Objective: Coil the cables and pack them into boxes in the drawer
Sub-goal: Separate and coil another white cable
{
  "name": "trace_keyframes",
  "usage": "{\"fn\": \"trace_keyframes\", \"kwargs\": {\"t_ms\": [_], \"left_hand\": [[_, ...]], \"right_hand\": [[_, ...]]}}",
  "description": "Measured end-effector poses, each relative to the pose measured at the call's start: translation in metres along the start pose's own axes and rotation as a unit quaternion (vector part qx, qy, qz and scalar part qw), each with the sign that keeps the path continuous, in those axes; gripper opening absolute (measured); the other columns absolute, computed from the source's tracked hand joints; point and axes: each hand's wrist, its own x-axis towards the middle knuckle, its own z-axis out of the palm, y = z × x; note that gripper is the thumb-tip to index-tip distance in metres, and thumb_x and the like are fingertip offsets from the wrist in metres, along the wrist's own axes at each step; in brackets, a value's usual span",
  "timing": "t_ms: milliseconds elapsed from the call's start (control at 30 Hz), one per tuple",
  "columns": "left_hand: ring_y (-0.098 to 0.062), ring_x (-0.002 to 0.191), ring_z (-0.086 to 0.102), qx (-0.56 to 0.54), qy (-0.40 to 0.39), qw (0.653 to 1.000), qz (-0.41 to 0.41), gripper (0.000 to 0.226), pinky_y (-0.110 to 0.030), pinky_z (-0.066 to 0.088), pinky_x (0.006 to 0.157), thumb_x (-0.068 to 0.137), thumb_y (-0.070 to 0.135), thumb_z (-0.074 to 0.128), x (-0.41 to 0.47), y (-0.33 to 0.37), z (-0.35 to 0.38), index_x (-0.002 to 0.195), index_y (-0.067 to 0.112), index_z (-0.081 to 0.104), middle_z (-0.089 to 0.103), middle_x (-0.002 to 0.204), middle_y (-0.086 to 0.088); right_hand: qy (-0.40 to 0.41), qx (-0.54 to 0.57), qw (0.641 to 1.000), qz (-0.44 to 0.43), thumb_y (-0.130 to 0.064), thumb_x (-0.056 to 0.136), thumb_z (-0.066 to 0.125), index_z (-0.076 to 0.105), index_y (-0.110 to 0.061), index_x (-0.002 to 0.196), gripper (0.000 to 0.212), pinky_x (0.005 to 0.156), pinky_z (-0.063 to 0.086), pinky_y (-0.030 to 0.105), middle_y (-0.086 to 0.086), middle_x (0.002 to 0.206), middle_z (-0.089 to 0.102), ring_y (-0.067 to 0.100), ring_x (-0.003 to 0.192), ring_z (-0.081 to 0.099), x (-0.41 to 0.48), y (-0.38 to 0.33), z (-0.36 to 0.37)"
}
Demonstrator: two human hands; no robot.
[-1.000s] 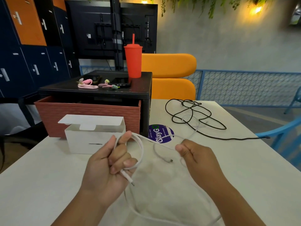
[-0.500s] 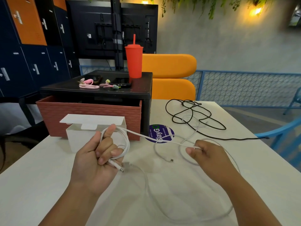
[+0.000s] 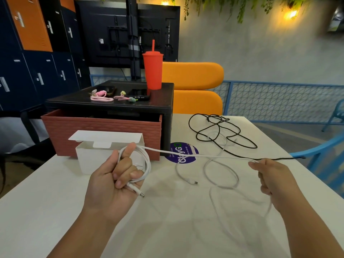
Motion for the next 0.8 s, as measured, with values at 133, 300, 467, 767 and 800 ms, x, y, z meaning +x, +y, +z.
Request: {"fn": "trace_keyframes", "kwargs": {"t_ms": [133, 300, 467, 767, 800], "left_hand": [[-0.008, 0.041, 0.011, 0.053, 0.105, 0.992, 0.052, 0.03, -0.017, 0.041, 0.04, 0.052, 0.02, 0.07, -0.004, -0.004, 0.021, 0.079, 0.008, 0.075, 0.024, 0.043, 0.006], [-0.008, 0.036, 0.014, 0.072, 0.119, 0.99, 0.033, 0.03, -0.017, 0.04, 0.039, 0.052, 0.022, 0.068, -0.005, -0.006, 0.027, 0.077, 0.009, 0.075, 0.023, 0.044, 0.006], [-0.007, 0.034, 0.018, 0.079, 0.089, 0.992, -0.046, 0.053, -0.021, 0.042, 0.04, 0.039, 0.021, 0.091, -0.007, -0.023, 0.025, 0.086, 0.005, 0.074, 0.026, 0.042, 0.006], [-0.005, 0.029, 0.022, 0.118, 0.145, 0.98, -0.068, 0.037, -0.02, 0.038, 0.038, 0.081, 0.027, 0.045, -0.01, -0.038, 0.037, 0.074, 0.003, 0.072, 0.024, 0.04, 0.005], [-0.005, 0.029, 0.022, 0.116, 0.145, 0.98, -0.065, 0.038, -0.02, 0.038, 0.038, 0.082, 0.027, 0.045, -0.01, -0.038, 0.037, 0.074, 0.003, 0.072, 0.024, 0.04, 0.005]], "right_hand": [[0.134, -0.249, 0.954, -0.102, -0.017, 0.093, 0.045, 0.054, -0.011, 0.082, 0.015, 0.066, 0.037, 0.034, 0.006, 0.07, 0.053, 0.027, 0.071, 0.049, -0.002, -0.001, 0.0], [0.15, -0.433, 0.877, -0.145, -0.017, 0.089, 0.046, 0.048, -0.021, 0.13, 0.041, 0.09, 0.039, 0.045, 0.013, 0.11, 0.054, 0.033, 0.103, 0.051, -0.009, -0.001, 0.013], [0.059, -0.329, 0.864, -0.377, -0.026, 0.079, 0.048, 0.041, -0.022, 0.138, 0.059, 0.103, 0.026, 0.047, 0.008, 0.126, 0.048, 0.026, 0.118, 0.038, -0.042, 0.002, 0.05], [-0.215, -0.257, 0.843, -0.421, -0.05, 0.087, 0.013, 0.052, -0.033, 0.118, 0.053, 0.09, 0.031, 0.02, -0.019, 0.083, 0.056, 0.001, 0.081, 0.049, -0.083, 0.013, 0.096], [-0.229, -0.25, 0.844, -0.415, -0.047, 0.089, 0.018, 0.055, -0.03, 0.108, 0.045, 0.073, 0.035, 0.019, -0.018, 0.069, 0.049, 0.002, 0.068, 0.045, -0.082, 0.014, 0.096]]}}
